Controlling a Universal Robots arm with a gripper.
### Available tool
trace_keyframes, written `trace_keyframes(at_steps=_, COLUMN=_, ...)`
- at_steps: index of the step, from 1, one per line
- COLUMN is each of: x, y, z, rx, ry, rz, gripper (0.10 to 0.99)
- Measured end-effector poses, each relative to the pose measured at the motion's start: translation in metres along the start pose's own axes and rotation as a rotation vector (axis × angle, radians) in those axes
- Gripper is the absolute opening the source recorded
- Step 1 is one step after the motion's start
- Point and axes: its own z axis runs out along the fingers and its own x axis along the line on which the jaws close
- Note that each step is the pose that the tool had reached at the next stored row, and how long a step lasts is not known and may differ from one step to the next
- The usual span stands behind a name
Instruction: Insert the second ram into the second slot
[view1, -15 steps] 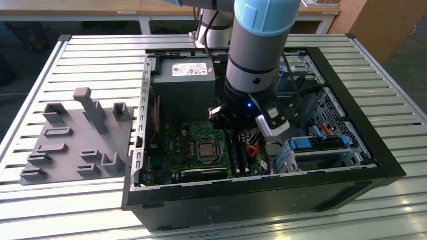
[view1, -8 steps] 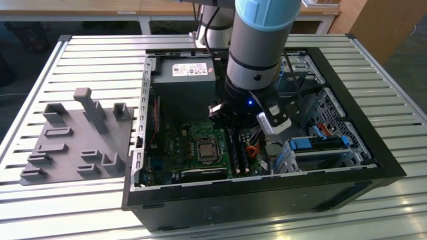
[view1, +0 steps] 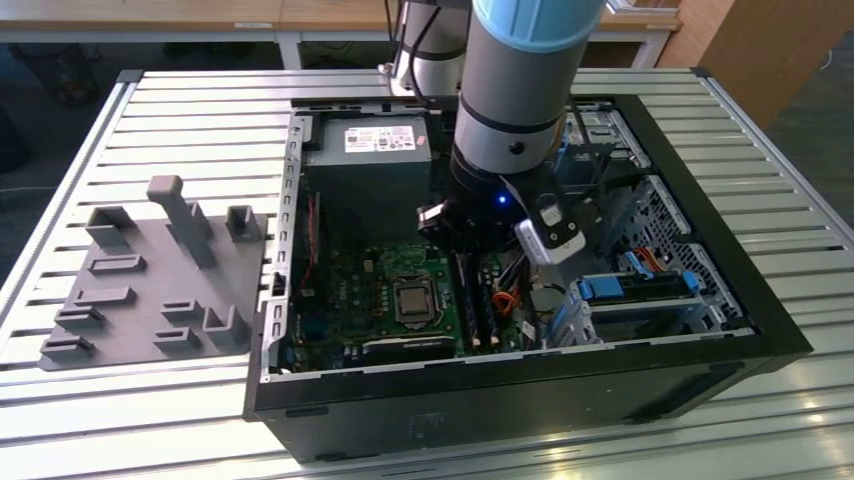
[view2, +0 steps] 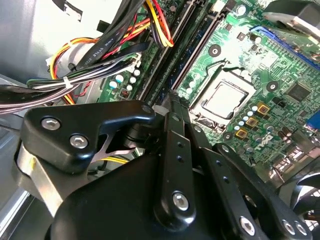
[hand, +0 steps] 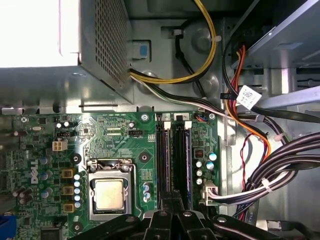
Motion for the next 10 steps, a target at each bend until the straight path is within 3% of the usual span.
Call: trace_keyframes(at_steps=10, x=0.0, y=0.0001, z=-0.0025, rx=0.0, ry=0.0, rz=0.0, gripper=0.106)
